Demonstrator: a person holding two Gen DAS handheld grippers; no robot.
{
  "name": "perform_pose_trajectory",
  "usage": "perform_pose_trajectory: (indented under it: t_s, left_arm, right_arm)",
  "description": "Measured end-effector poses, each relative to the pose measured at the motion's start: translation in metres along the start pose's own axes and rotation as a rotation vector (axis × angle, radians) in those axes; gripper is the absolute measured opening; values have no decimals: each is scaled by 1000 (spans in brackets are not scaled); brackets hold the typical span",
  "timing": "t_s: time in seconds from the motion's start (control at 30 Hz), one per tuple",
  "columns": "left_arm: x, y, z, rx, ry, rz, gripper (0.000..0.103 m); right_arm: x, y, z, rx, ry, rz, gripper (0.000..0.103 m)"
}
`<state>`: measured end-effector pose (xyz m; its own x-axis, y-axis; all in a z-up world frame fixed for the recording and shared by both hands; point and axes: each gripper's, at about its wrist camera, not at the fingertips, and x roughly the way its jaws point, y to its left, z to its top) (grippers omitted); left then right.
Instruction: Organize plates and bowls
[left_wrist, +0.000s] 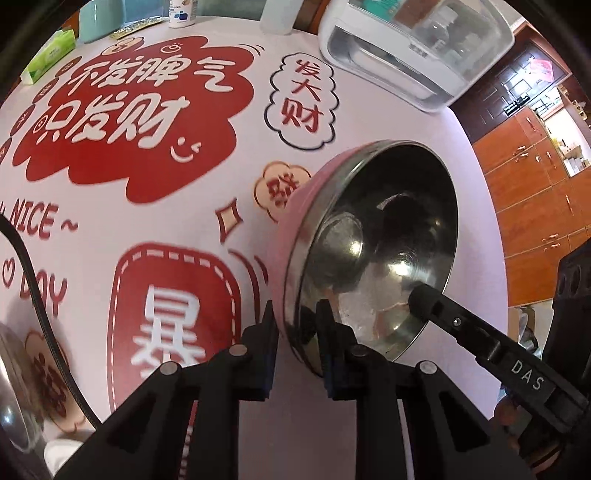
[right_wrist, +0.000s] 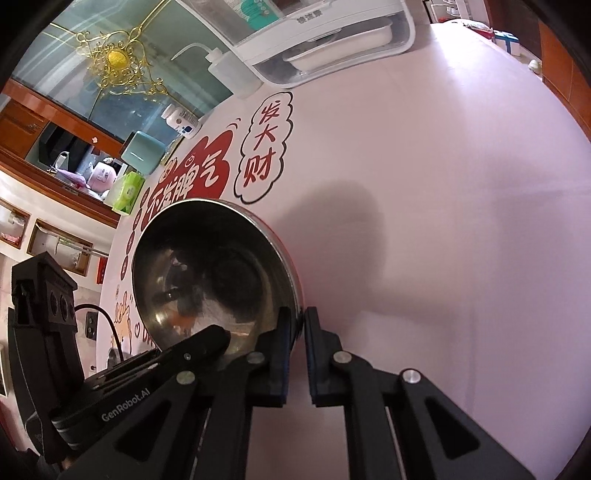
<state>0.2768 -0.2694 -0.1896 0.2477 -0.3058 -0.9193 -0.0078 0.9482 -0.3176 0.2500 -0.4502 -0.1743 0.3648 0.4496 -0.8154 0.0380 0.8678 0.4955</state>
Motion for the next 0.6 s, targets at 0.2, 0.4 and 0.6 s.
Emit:
perform_pose_trajectory:
  t_s: [0.2, 0.4, 0.6]
  left_arm:
    - [-15, -5, -21, 30, 11, -9, 18]
    - [-28, -8, -42, 48, 25, -17, 18]
    - [-42, -8, -66, 61, 35, -24, 18]
  right_arm:
    - [-20, 2, -23, 4, -8, -2, 7]
    - [-36, 5, -47, 10, -12, -1, 8]
    - [-51, 9, -72, 11, -10, 0, 8]
